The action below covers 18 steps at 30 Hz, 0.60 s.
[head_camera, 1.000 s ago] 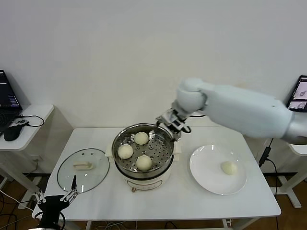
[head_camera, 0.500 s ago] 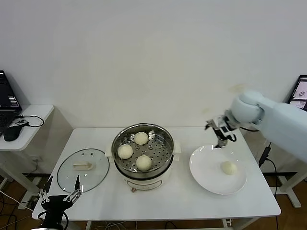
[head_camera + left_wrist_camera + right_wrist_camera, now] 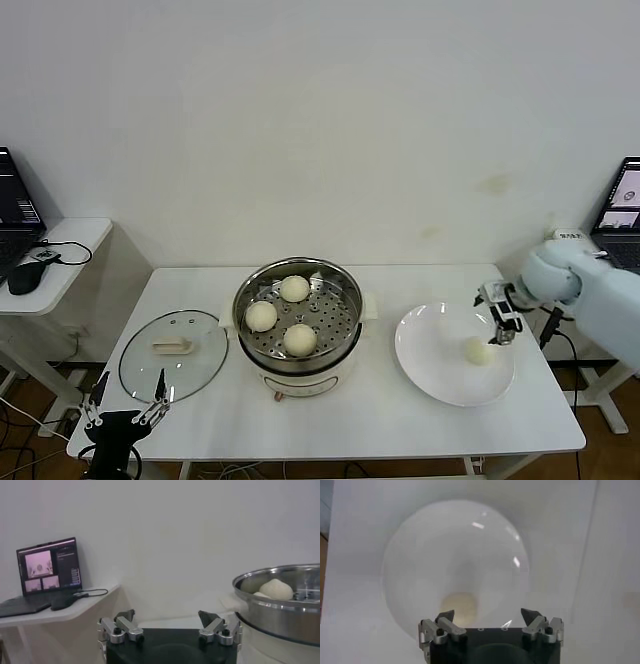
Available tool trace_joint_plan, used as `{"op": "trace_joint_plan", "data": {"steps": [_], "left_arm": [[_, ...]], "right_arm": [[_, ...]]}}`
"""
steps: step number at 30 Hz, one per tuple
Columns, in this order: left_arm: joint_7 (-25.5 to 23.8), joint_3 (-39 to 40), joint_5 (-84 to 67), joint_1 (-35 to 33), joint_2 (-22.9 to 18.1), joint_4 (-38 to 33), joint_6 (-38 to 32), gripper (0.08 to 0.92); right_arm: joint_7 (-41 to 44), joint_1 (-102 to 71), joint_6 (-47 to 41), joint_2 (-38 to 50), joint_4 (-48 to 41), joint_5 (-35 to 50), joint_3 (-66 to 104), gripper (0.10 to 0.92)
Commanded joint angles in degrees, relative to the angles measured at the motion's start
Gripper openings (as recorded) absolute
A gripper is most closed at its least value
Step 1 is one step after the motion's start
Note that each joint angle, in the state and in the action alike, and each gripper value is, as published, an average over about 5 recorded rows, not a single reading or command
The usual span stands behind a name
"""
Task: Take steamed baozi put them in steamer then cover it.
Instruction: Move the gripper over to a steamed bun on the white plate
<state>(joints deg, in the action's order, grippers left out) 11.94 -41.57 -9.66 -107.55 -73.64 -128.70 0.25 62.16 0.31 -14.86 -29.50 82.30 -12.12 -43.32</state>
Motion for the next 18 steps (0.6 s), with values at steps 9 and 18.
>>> {"op": "trace_joint_plan", "data": {"steps": [9,18], "left_arm": [[-0.02,-0.56,-0.19,0.0,0.14,0.29,0.06,0.823],[-0.05,-0.4,-0.26,0.38,0.25,0.77,0.1,0.823]], "right_arm": [[-0.86,-11.0,0.68,-6.02,-9.24,-4.68,8.14,0.823],[-1.36,-12.39,1.21,-7.71,-11.53,-6.19,9.15,0.823]]}}
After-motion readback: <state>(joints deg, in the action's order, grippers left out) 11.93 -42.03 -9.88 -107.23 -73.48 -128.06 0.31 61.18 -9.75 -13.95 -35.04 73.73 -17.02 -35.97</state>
